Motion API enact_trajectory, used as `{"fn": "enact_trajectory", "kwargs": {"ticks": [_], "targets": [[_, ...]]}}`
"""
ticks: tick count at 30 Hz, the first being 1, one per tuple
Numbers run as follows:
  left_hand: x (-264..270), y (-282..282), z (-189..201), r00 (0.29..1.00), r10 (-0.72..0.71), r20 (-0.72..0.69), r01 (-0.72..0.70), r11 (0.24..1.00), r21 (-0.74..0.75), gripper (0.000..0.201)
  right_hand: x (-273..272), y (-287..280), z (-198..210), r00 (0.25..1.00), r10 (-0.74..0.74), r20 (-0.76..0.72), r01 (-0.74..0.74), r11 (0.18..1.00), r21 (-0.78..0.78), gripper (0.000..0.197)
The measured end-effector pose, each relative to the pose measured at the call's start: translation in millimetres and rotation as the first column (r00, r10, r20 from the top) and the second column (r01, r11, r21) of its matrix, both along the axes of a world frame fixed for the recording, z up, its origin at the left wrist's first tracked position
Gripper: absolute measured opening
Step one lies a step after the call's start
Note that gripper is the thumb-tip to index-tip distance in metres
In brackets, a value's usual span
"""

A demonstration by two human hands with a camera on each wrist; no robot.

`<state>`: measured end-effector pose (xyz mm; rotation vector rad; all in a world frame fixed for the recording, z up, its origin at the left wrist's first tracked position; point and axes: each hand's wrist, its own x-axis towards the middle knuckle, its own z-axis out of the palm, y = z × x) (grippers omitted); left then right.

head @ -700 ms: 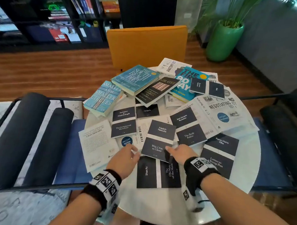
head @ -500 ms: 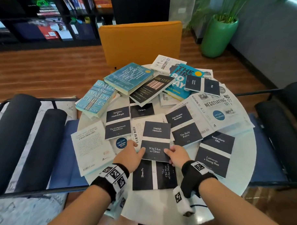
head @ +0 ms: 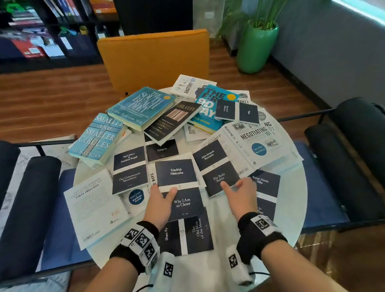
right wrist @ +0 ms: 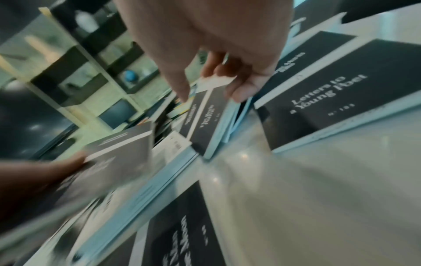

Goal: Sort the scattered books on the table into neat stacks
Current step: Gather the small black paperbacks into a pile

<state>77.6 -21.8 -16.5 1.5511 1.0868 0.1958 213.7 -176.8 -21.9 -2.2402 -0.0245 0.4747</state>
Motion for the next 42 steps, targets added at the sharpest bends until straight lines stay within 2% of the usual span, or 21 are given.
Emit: {"fn": "enact_trajectory", "kwargs": {"ticks": [2, 4, 8, 11, 15, 17, 22, 25, 26, 27, 30, 32, 34, 37, 39, 40, 42], "targets": [[-1, 0, 1, 1.0, 0.006, 0.003, -0.006, 1.0, 0.002, 0.026, 11, 0, -8, 0.993, -0.116, -0.014, 0.116, 0.993, -0.028, 0.046], [-3, -1, 0, 1.0, 0.012, 0.003, -0.012, 1.0, -0.016, 0.026, 19, 0, -16, 0.984, -0.163, -0.069, 0.161, 0.986, -0.033, 0.048], [-4, -4, -2, 0.999, -0.011, -0.031, 0.009, 0.999, -0.045, 0.026, 25, -2, -18, 0.962, -0.22, -0.163, 0.239, 0.965, 0.108, 0.033], [-3, -5, -4, 0.999, -0.022, -0.044, 0.018, 0.996, -0.084, 0.025, 22, -7, -15, 0.95, -0.234, -0.206, 0.272, 0.945, 0.181, 0.038], [0, -9, -4, 0.997, -0.038, -0.07, 0.029, 0.991, -0.131, 0.03, 20, -21, -17, 0.924, -0.165, -0.345, 0.27, 0.92, 0.285, 0.039], [3, -13, -3, 0.997, -0.045, -0.059, 0.035, 0.988, -0.15, 0.034, 17, -31, -12, 0.893, -0.159, -0.421, 0.335, 0.859, 0.387, 0.033], [20, -25, 1, 0.999, -0.016, -0.05, 0.003, 0.968, -0.252, 0.036, 1, -57, 4, 0.886, -0.106, -0.451, 0.374, 0.739, 0.56, 0.021], [37, -39, 8, 0.999, -0.02, 0.026, 0.026, 0.957, -0.289, 0.071, -13, -66, 7, 0.864, 0.001, -0.503, 0.367, 0.683, 0.631, 0.03], [42, -44, 9, 0.998, -0.028, 0.051, 0.041, 0.955, -0.295, 0.075, -17, -67, 7, 0.859, 0.055, -0.51, 0.348, 0.667, 0.659, 0.033], [48, -49, 12, 0.996, -0.021, 0.086, 0.047, 0.952, -0.302, 0.07, -21, -68, 7, 0.857, 0.1, -0.505, 0.312, 0.678, 0.665, 0.035], [58, -58, 11, 0.991, -0.045, 0.125, 0.077, 0.96, -0.268, 0.063, -22, -71, 9, 0.89, 0.141, -0.434, 0.142, 0.818, 0.557, 0.032], [62, -59, 10, 0.99, -0.071, 0.124, 0.098, 0.967, -0.233, 0.061, -12, -75, 3, 0.951, 0.088, -0.297, 0.03, 0.928, 0.372, 0.02], [64, -56, 10, 0.989, -0.078, 0.129, 0.105, 0.971, -0.217, 0.06, 3, -81, -8, 0.987, -0.05, -0.156, 0.082, 0.975, 0.209, 0.014], [63, -49, 5, 0.987, -0.116, 0.11, 0.134, 0.976, -0.173, 0.061, 26, -89, -19, 0.956, -0.286, -0.062, 0.284, 0.958, -0.044, 0.047], [61, -44, 2, 0.988, -0.123, 0.094, 0.138, 0.976, -0.167, 0.063, 36, -92, -23, 0.951, -0.289, -0.108, 0.263, 0.943, -0.205, 0.075], [58, -42, 0, 0.989, -0.121, 0.086, 0.134, 0.977, -0.168, 0.064, 39, -92, -25, 0.953, -0.263, -0.148, 0.221, 0.942, -0.254, 0.083], [52, -40, -3, 0.991, -0.112, 0.075, 0.124, 0.976, -0.178, 0.063, 40, -90, -31, 0.959, -0.214, -0.186, 0.147, 0.937, -0.318, 0.083]]}}
